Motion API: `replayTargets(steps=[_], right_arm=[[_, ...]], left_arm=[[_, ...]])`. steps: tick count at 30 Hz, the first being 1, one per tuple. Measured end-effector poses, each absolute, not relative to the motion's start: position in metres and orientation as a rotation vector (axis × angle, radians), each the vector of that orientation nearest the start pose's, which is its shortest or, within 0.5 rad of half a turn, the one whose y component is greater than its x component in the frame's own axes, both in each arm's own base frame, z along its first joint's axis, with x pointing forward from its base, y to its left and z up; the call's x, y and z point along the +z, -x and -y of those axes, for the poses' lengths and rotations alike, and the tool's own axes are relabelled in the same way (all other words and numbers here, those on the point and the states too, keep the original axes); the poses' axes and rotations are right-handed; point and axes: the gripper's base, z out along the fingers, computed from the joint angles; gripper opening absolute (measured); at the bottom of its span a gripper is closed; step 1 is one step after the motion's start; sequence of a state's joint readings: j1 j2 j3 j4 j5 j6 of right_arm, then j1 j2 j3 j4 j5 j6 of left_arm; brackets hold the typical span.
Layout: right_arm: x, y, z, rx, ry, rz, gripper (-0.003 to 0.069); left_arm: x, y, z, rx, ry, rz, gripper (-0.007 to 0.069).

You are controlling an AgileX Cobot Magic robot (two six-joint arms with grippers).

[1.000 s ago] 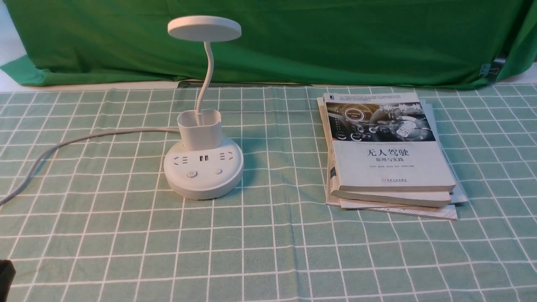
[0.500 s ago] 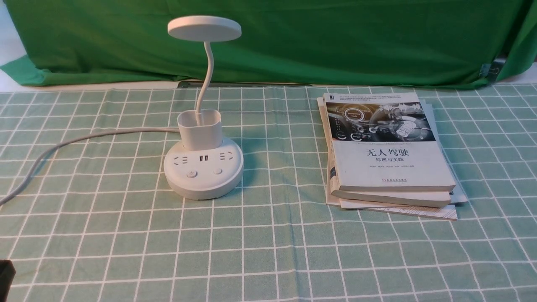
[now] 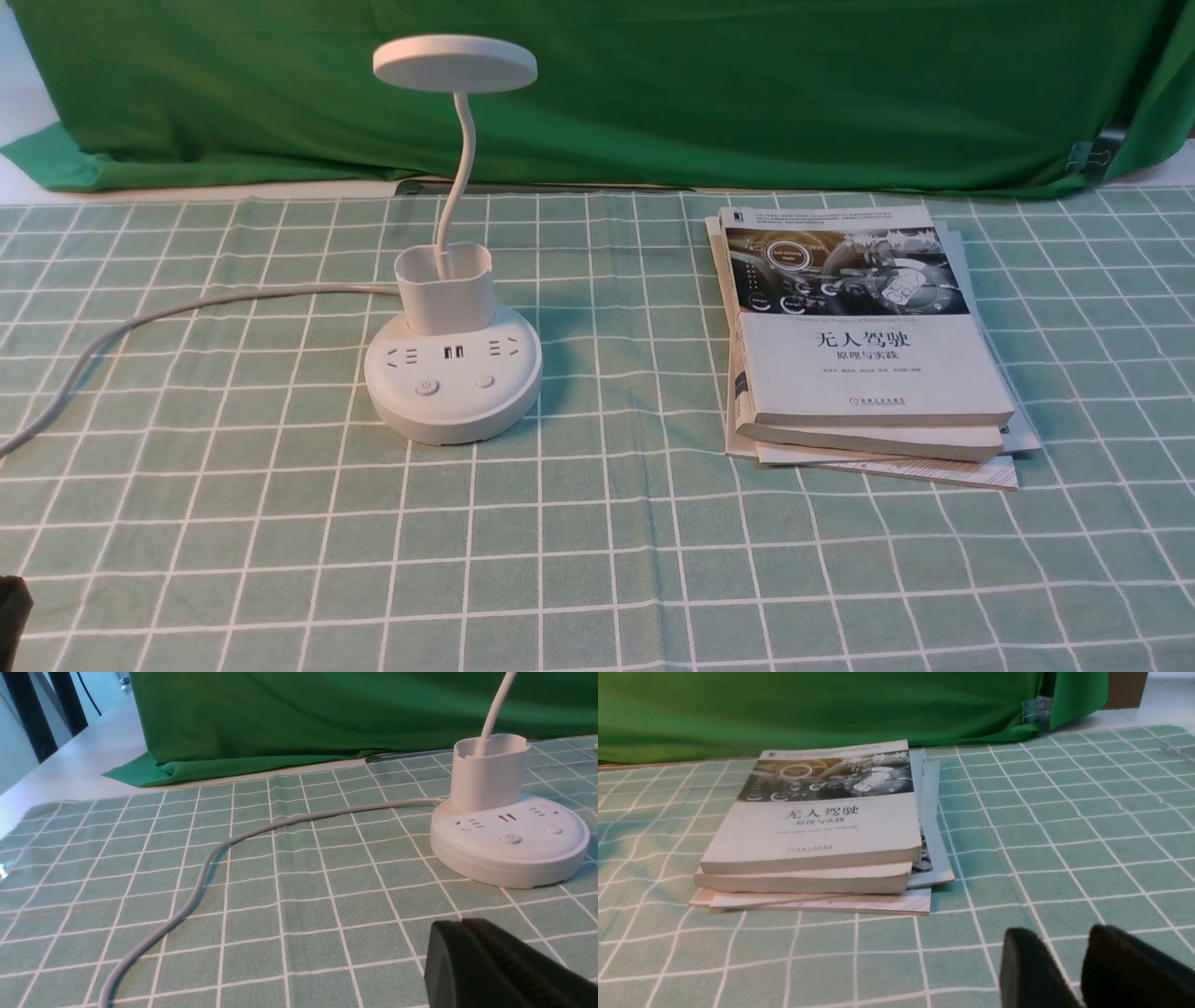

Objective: Turn on the table lamp.
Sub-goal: 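Press the power button on the lamp base to turn the lamp on with the left gripper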

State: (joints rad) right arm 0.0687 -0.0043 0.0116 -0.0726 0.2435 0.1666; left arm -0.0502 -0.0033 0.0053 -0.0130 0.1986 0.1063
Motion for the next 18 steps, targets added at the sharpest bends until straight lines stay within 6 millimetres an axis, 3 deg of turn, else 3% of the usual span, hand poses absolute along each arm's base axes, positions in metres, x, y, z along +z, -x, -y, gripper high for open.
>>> replayTargets(steps=[7,14,18], right_arm=[[0.187,-0.055,-0.002,0.106,-0.037,-1.735,0.0241],[0.187,-0.055,-0.002,0.106,-0.037,-1.735,0.0241],[0.187,-0.055,-0.002,0.106,-0.037,-1.735,0.0241]], left_arm=[[0.227,-0.053,0.003,0.055,-0.110,-1.305,0.0021],[0.263,-0.034,0.005,0.076,-0.114,-0.855,0.0021],[0.276,-0.021,0.005,-0.096,-0.049,-0.661,0.0021]])
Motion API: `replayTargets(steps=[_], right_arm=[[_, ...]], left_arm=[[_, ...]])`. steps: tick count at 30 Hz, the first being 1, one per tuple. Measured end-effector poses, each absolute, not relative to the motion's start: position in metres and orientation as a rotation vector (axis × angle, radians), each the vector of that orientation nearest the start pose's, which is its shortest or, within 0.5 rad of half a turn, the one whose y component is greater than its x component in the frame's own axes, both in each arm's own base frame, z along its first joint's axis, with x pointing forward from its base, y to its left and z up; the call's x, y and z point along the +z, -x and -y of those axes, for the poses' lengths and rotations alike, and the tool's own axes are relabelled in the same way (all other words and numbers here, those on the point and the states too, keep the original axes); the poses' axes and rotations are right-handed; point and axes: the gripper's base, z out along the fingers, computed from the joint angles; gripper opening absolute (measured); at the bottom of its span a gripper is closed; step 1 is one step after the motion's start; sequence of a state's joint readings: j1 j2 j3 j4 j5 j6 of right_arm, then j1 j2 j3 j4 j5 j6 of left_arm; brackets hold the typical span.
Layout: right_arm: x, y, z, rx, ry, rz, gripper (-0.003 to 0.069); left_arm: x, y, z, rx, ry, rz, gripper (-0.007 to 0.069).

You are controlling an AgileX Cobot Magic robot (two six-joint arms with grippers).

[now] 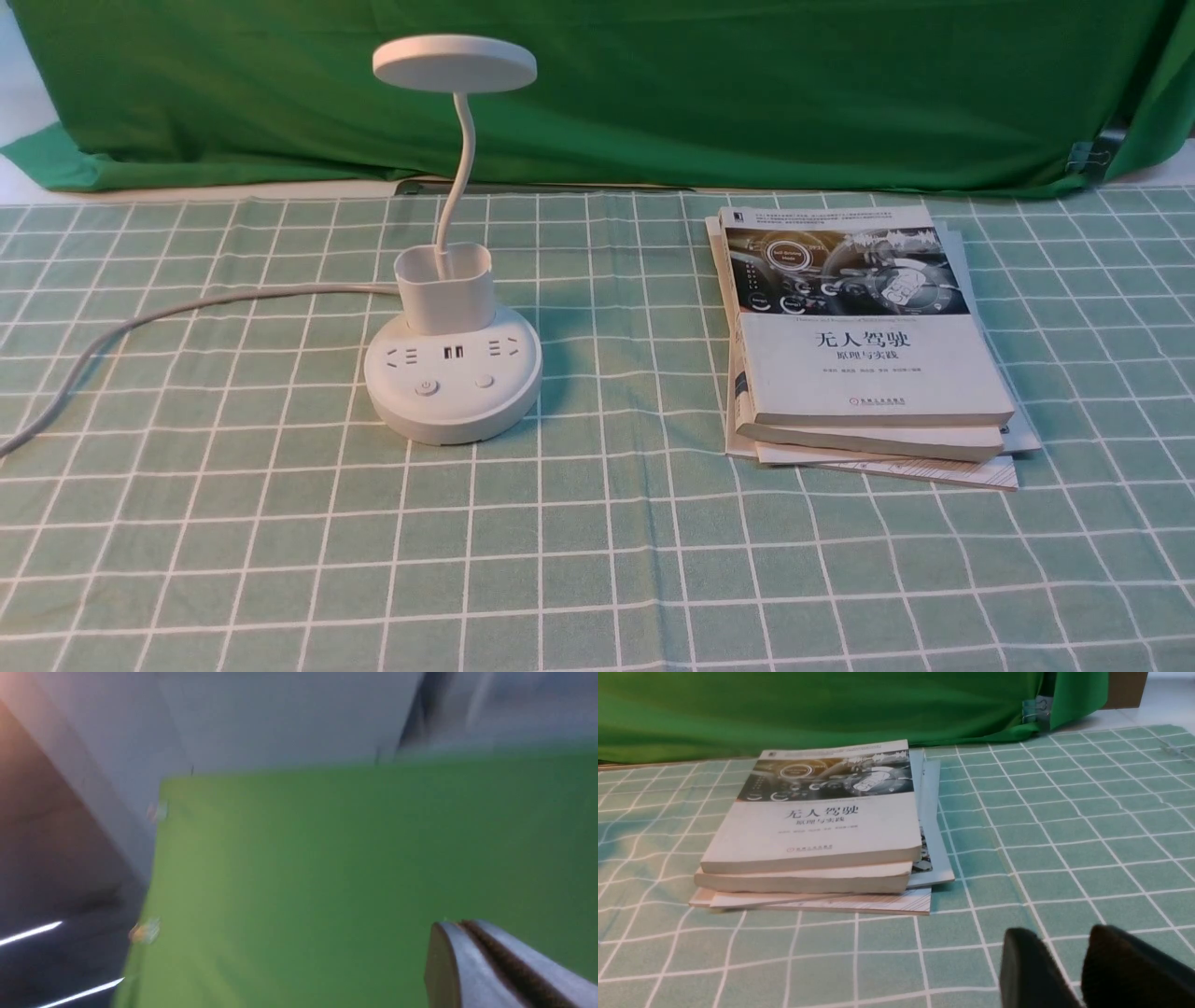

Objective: Turn on the table lamp.
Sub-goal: 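Press the power button on the lamp base to turn the lamp on with the left gripper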

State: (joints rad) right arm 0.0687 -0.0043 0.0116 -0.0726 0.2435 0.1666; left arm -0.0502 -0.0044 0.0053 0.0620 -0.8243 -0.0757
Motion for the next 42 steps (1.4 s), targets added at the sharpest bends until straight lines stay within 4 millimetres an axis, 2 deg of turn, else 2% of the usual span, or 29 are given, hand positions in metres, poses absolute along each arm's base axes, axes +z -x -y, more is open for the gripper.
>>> replayTargets(steps=[6,8,11,12,16,17,19,20,25,29,30,31,36,40,42], right_arm=[[0.187,-0.055,-0.002,0.106,-0.037,-1.735,0.0241],[0.187,-0.055,-0.002,0.106,-0.037,-1.735,0.0241],[0.187,-0.055,-0.002,0.106,-0.037,-1.735,0.0241],[0.187,-0.055,-0.002,0.106,-0.037,-1.735,0.0241],[0.187,-0.055,-0.002,0.106,-0.037,-1.735,0.0241],[0.187,-0.055,-0.002,0.106,-0.037,-1.735,0.0241],[0.187,-0.055,-0.002,0.106,-0.037,-1.735,0.0241],[0.187,-0.055,-0.002,0.106,-0.037,-1.735,0.0241],[0.187,-0.055,-0.002,0.106,-0.037,-1.735,0.0241],[0.187,-0.055,-0.002,0.106,-0.037,-1.735,0.0241],[0.187,-0.055,-0.002,0.106,-0.037,-1.735,0.0241],[0.187,-0.055,-0.002,0.106,-0.037,-1.735,0.0241],[0.187,-0.055,-0.002,0.106,-0.037,-1.735,0.0241],[0.187,-0.055,-0.002,0.106,-0.037,-1.735,0.0241],[0.187,-0.055,-0.002,0.106,-0.037,-1.735,0.0241]], left_arm=[[0.282,-0.018,0.008,-0.224,-0.046,-0.634,0.0021],[0.293,-0.016,0.009,-0.267,-0.040,-0.656,0.0021],[0.320,-0.012,0.007,-0.329,0.014,-0.746,0.0021],[0.335,-0.009,0.005,-0.320,0.039,-0.814,0.0021],[0.367,-0.011,0.001,-0.190,0.043,-1.019,0.0021],[0.377,-0.022,0.000,-0.134,0.041,-1.150,0.0021],[0.379,-0.031,0.000,-0.107,0.040,-1.238,0.0021],[0.384,-0.046,-0.002,-0.075,0.052,-1.394,0.0021],[0.377,-0.105,0.000,-0.050,0.091,-1.921,0.0021],[0.362,-0.140,0.006,-0.093,0.113,-2.170,0.0021],[0.361,-0.142,0.006,-0.092,0.112,-2.178,0.0021],[0.350,-0.155,0.010,-0.133,0.120,-2.273,0.0021],[0.312,-0.193,0.031,-0.359,0.063,-2.528,0.0021],[0.293,-0.211,0.050,-0.462,-0.017,-2.610,0.0012],[0.277,-0.222,0.070,-0.492,-0.109,-2.666,-0.0002]])
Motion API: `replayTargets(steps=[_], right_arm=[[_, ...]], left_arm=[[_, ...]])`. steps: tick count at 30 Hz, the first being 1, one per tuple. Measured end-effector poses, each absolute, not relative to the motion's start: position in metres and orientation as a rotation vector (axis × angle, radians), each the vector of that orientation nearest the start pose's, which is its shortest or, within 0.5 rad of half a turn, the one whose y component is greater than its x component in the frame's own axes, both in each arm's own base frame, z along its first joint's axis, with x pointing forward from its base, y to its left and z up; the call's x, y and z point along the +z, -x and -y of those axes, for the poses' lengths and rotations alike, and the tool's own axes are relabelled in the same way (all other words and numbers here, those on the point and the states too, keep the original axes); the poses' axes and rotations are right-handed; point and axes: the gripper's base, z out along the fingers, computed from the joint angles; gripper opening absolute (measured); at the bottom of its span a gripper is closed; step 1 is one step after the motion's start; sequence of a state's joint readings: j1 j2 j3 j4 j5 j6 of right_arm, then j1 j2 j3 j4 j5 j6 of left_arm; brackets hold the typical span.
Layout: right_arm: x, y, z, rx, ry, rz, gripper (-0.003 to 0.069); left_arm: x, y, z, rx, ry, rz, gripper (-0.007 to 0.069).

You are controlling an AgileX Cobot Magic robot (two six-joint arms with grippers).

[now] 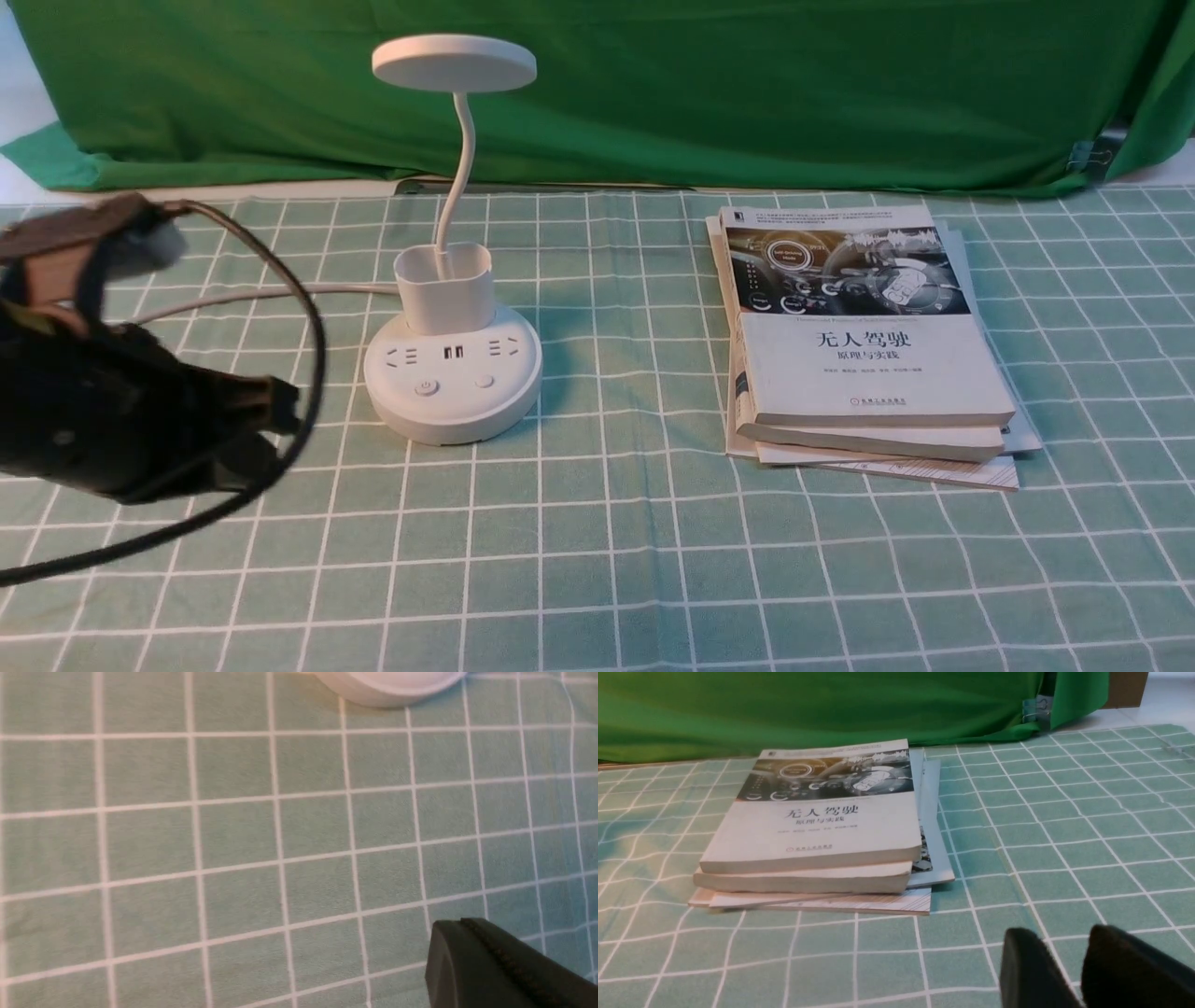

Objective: Turn on the table lamp.
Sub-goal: 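Press the power button on the lamp base to turn the lamp on with the left gripper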

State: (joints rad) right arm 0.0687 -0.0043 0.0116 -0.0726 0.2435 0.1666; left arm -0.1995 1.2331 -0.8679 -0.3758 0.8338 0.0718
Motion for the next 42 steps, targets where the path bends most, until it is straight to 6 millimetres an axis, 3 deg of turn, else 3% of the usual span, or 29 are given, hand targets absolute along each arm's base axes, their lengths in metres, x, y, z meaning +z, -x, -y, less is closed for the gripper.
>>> replayTargets(steps=[5,8,9,17,21,27,42], right_arm=[[0.187,-0.055,-0.002,0.106,-0.037,-1.735,0.0241],[0.187,-0.055,-0.002,0.106,-0.037,-1.735,0.0241],[0.187,-0.055,-0.002,0.106,-0.037,-1.735,0.0241],[0.187,-0.055,-0.002,0.106,-0.037,-1.735,0.0241],[0.187,-0.055,-0.002,0.106,-0.037,-1.735,0.0241],[0.187,-0.055,-0.002,0.106,-0.037,-1.735,0.0241],[0.187,-0.055,-0.002,0.106,-0.037,-1.735,0.0241]], left_arm=[[0.249,-0.249,0.116,-0.477,-0.331,-2.770,-0.0004],[0.237,-0.266,0.133,-0.438,-0.400,-2.779,-0.0004],[0.234,-0.280,0.140,-0.418,-0.402,-2.755,-0.0004],[0.224,-0.349,0.162,-0.296,-0.416,-2.674,-0.0004],[0.216,-0.373,0.168,-0.242,-0.422,-2.661,-0.0004],[0.196,-0.387,0.174,-0.227,-0.419,-2.691,-0.0004],[0.185,-0.389,0.175,-0.218,-0.424,-2.726,-0.0001]])
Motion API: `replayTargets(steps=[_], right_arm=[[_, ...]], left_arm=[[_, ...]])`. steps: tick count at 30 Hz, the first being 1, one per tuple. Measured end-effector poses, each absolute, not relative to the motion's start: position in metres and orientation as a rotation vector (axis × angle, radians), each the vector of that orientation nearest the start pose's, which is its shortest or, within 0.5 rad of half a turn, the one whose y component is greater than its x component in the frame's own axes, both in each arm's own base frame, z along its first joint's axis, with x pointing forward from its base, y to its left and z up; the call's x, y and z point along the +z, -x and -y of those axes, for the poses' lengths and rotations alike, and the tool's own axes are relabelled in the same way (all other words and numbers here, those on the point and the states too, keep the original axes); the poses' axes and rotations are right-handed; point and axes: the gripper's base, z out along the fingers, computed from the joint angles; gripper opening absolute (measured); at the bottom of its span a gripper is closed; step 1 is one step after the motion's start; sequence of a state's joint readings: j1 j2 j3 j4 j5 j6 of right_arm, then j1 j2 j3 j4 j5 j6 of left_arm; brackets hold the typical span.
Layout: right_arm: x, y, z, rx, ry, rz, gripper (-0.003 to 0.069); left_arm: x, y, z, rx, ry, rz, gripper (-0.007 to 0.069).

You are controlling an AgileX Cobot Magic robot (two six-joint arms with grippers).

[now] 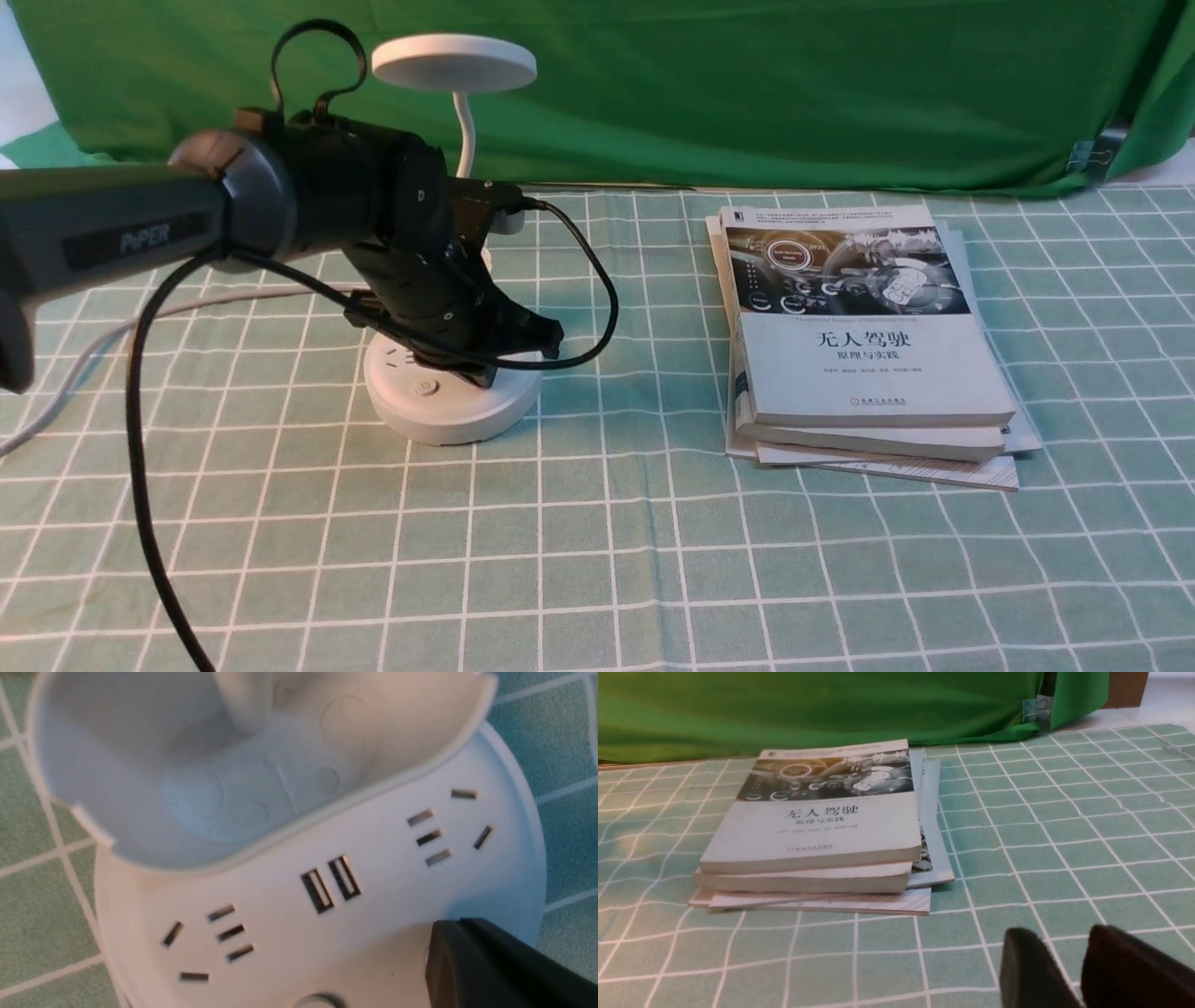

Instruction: Turn on the table lamp.

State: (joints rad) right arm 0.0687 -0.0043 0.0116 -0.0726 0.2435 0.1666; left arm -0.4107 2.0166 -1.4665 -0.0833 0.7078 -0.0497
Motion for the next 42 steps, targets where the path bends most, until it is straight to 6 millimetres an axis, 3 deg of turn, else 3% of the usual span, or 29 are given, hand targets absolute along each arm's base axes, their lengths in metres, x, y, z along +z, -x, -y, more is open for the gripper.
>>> replayTargets(steps=[14,23,27,31,36,41,42], right_arm=[[0.187,-0.055,-0.002,0.106,-0.037,-1.735,0.0241],[0.187,-0.055,-0.002,0.106,-0.037,-1.735,0.0241],[0.187,-0.055,-0.002,0.106,-0.037,-1.735,0.0241],[0.187,-0.055,-0.002,0.106,-0.037,-1.735,0.0241],[0.187,-0.055,-0.002,0.106,-0.037,-1.735,0.0241],[0.187,-0.055,-0.002,0.106,-0.037,-1.735,0.0241],[0.187,-0.055,-0.002,0.106,-0.037,-1.735,0.0241]], left_arm=[[0.171,-0.394,0.178,-0.205,-0.434,-2.777,0.0000],[0.193,-0.384,0.174,-0.217,-0.432,-2.750,0.0000],[0.215,-0.376,0.171,-0.236,-0.427,-2.739,0.0000],[0.222,-0.361,0.166,-0.244,-0.424,-2.755,0.0000],[0.231,-0.319,0.149,-0.277,-0.398,-2.764,0.0000],[0.264,-0.274,0.132,-0.362,-0.341,-2.637,0.0000],[0.283,-0.257,0.124,-0.392,-0.324,-2.547,0.0000]])
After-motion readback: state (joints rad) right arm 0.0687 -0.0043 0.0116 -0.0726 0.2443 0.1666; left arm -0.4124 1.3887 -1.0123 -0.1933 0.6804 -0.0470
